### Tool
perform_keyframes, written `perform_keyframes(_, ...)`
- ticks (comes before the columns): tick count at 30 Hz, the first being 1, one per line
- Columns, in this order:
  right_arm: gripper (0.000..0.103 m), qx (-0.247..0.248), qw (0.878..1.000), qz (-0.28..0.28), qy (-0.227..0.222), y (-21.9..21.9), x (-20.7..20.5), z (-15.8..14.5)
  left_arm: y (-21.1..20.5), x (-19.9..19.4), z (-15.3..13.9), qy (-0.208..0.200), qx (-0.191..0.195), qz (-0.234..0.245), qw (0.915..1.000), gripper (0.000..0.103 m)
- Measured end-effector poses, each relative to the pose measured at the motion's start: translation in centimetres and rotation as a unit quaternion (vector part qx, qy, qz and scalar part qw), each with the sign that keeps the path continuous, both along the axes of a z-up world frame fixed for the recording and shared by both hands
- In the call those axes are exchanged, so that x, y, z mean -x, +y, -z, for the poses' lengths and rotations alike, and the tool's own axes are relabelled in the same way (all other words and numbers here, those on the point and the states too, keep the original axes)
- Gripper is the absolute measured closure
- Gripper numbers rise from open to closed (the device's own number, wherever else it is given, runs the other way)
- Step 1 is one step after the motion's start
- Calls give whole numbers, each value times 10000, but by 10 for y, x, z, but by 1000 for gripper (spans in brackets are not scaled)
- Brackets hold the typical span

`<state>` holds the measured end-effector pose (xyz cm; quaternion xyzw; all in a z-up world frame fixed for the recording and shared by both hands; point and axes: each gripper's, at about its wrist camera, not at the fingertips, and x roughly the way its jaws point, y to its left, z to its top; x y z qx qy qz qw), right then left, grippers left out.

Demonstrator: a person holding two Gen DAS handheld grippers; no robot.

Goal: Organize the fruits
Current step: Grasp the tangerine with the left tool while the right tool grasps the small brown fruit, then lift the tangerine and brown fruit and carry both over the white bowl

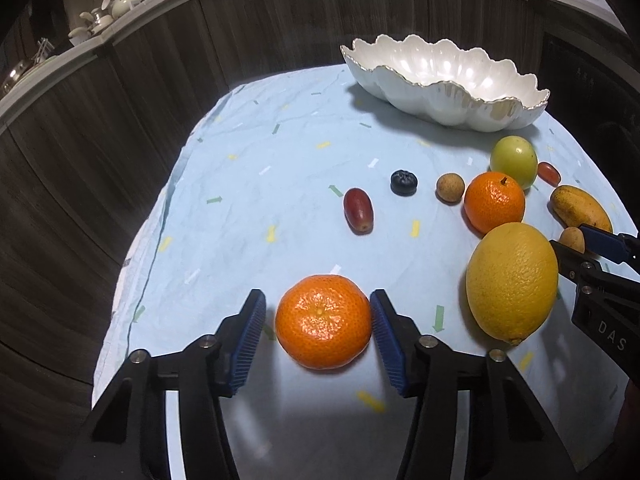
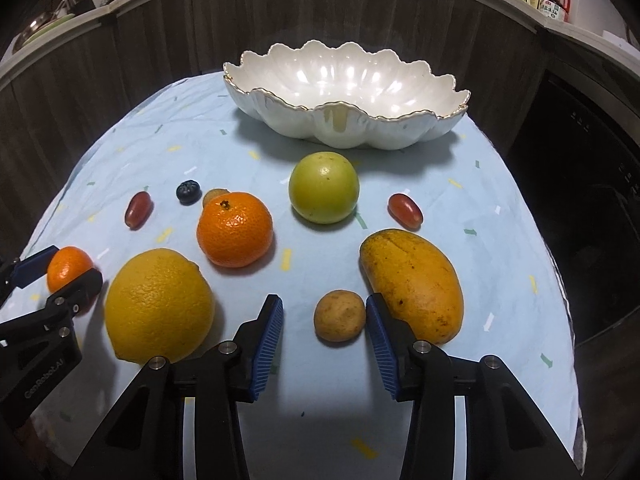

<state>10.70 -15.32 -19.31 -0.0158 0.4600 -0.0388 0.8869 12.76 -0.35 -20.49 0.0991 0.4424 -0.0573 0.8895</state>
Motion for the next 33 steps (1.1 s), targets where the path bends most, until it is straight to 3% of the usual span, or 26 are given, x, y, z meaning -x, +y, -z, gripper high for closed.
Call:
perform_keyframes(7,75,-172,9998,-12,106,-2,-2,4,-1,0,2,12,28,42,10000,58)
perform_keyframes(20,76,-197,9996,-148,-156,2,5,-14,-3,8,-16,-278,44,103,9996,60)
perform_keyframes(33,76,-203,9982,56,-554,-13,2,-51,-17,2,-58,-680,36,282,9973,61)
